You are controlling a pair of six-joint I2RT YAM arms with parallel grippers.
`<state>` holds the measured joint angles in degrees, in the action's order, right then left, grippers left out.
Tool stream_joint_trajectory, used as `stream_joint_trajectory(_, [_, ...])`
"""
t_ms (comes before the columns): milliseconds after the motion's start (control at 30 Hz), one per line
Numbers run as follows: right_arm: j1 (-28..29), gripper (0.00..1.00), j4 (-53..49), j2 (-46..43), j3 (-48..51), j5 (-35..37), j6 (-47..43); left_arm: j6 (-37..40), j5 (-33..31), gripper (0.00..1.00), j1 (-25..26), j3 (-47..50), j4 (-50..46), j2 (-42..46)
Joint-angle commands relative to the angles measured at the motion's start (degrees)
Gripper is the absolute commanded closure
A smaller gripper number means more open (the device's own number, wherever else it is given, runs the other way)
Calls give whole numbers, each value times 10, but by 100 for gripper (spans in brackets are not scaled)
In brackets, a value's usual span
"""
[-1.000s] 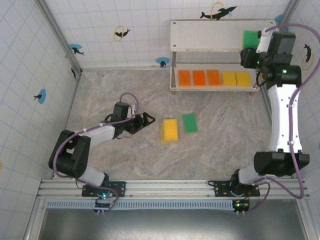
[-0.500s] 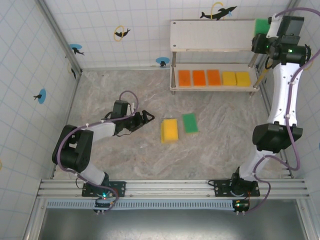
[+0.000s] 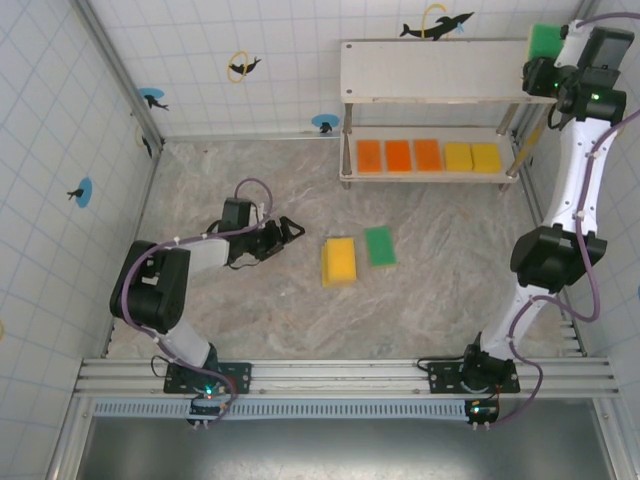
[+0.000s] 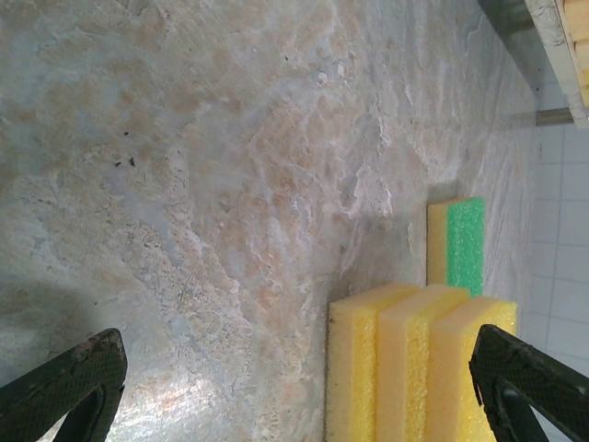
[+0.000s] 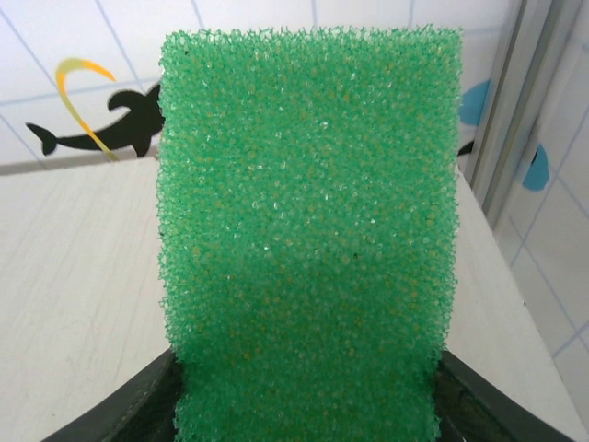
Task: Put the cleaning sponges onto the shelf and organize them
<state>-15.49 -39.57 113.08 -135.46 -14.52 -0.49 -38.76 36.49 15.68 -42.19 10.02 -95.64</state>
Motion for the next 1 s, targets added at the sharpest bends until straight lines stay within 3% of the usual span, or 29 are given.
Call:
stream_joint_trajectory(0, [-1, 39, 46, 8, -32, -31, 1, 12, 20, 2, -5, -17, 21, -17])
stream_joint_trajectory(533, [-2, 39, 42, 42, -25, -13, -8, 6, 29, 2, -14, -22, 32, -28])
stream_joint_trajectory(967, [-2, 32, 29, 54, -25, -2, -15, 11, 34, 2, -23, -17, 33, -25])
